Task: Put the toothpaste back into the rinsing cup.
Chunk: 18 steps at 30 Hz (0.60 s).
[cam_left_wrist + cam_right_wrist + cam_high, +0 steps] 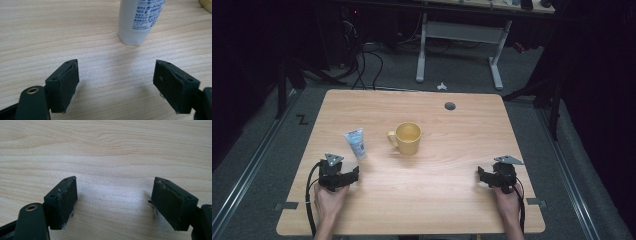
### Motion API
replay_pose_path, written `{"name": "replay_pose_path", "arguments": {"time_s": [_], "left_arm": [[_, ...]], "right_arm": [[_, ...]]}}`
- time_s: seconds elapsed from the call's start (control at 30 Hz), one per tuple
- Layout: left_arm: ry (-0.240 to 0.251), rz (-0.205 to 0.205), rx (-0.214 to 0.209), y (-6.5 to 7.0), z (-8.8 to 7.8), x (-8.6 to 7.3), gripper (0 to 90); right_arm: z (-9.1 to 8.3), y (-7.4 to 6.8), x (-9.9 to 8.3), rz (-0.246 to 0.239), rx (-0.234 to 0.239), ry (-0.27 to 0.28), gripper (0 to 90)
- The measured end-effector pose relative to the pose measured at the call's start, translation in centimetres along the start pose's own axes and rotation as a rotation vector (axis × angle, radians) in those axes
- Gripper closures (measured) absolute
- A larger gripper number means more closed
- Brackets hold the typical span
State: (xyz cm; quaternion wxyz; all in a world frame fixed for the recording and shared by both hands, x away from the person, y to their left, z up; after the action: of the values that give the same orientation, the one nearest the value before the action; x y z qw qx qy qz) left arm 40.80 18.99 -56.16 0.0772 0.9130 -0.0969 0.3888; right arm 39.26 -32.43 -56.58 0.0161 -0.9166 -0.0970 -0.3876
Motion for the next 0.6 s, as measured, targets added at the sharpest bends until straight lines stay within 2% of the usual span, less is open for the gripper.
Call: {"name": "replay_pose_path", "arguments": {"time_s": [0.1, 0.4, 0.6], "left_arm": [[0.008, -0.012, -0.011, 0.14, -0.34, 0.09, 21.5], [0.014, -0.006, -0.01, 0.41, -0.81, 0.15, 20.4], [0.003, -0.02, -0.04, 0.68, -1.15, 0.36, 21.7]], "right_arm": [[0.0, 0.0, 0.0, 0.0, 0.0, 0.0, 21.2], [0.0, 0.0, 0.0, 0.0, 0.0, 0.0, 21.2], [0.0, 0.0, 0.0, 0.0, 0.0, 0.0, 21.2]]}}
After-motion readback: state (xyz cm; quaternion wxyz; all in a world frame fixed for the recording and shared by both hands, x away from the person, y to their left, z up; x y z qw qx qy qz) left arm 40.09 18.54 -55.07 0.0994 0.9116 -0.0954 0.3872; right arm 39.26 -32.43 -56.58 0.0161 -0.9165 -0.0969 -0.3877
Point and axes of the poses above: each handheld gripper's, and its own axes: z roughly forward along the jaws, x roughly out of its top, y roughly to its right, the point moved 5 cm from there along z, roughly forward along the jaws, and after that the axes turned 2 degrees about -z, right-handed, at the moved point
